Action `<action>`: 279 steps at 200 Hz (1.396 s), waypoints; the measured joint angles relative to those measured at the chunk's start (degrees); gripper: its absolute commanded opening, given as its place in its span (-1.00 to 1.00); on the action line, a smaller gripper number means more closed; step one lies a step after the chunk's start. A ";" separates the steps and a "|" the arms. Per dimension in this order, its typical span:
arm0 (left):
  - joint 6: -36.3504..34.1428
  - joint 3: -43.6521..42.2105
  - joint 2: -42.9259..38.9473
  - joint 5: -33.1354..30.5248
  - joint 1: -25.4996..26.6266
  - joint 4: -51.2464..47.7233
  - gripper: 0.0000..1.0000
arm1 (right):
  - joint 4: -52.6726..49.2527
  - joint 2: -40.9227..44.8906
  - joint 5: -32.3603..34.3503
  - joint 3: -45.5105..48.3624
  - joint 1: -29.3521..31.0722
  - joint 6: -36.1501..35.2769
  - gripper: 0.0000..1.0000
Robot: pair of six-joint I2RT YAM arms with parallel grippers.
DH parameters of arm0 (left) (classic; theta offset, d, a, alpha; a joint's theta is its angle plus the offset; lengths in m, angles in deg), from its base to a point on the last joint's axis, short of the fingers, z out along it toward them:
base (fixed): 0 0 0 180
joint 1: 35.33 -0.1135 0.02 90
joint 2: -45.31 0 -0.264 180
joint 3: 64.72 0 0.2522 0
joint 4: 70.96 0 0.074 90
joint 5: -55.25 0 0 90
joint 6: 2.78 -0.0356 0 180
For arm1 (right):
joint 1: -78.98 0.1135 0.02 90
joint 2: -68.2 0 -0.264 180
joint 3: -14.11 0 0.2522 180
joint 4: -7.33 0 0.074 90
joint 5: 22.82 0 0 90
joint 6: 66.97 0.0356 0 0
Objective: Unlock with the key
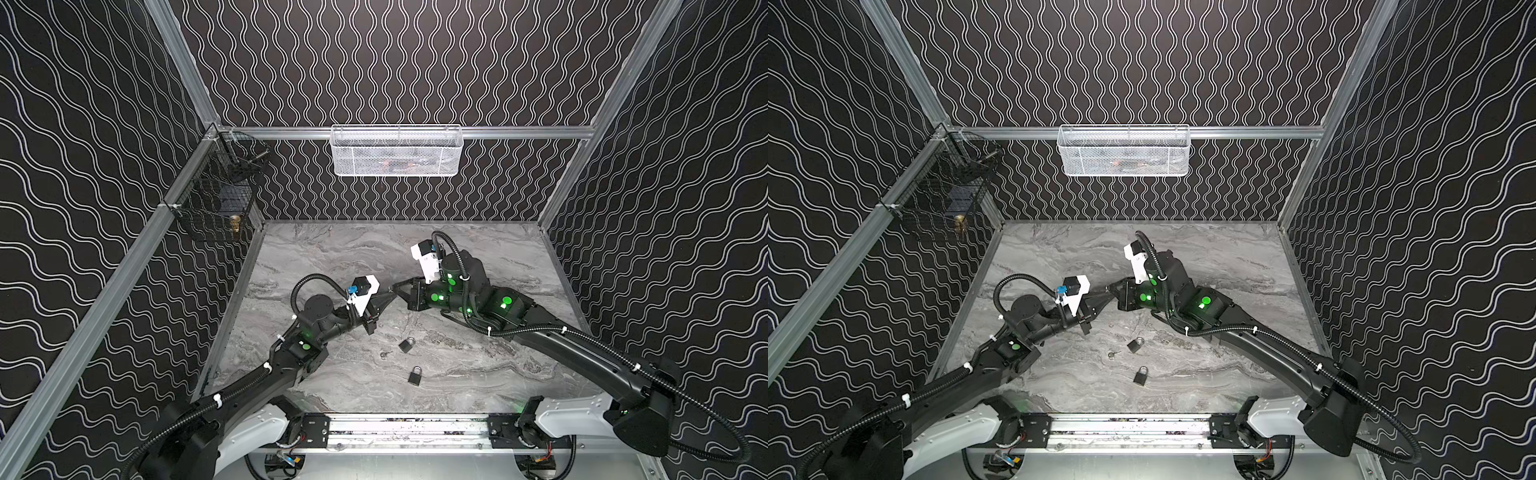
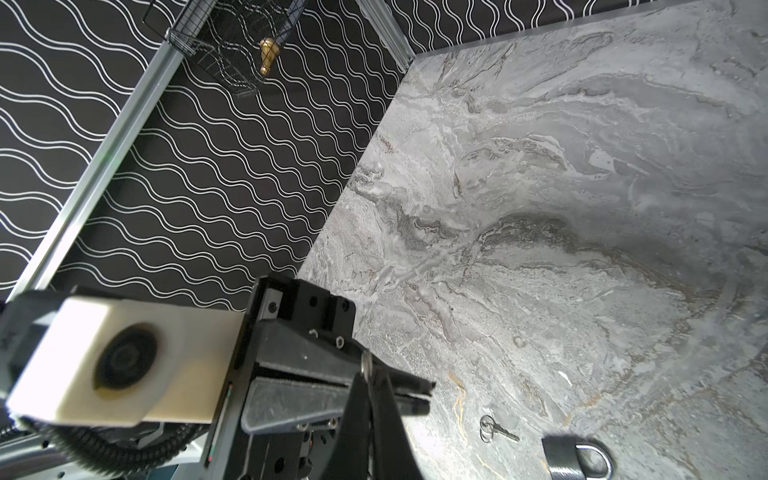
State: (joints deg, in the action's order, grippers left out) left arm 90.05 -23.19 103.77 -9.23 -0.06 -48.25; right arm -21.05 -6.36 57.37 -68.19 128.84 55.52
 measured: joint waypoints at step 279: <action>3.23 13.84 12.28 22.58 -1.22 -2.84 -1.00 | 7.56 5.92 -24.35 7.28 -11.74 -22.47 -0.27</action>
State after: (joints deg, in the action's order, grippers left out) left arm 93.29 -9.36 116.05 13.35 -1.29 -51.09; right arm -13.48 -0.44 33.03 -60.91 117.11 33.05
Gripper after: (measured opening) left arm 0.056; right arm 0.370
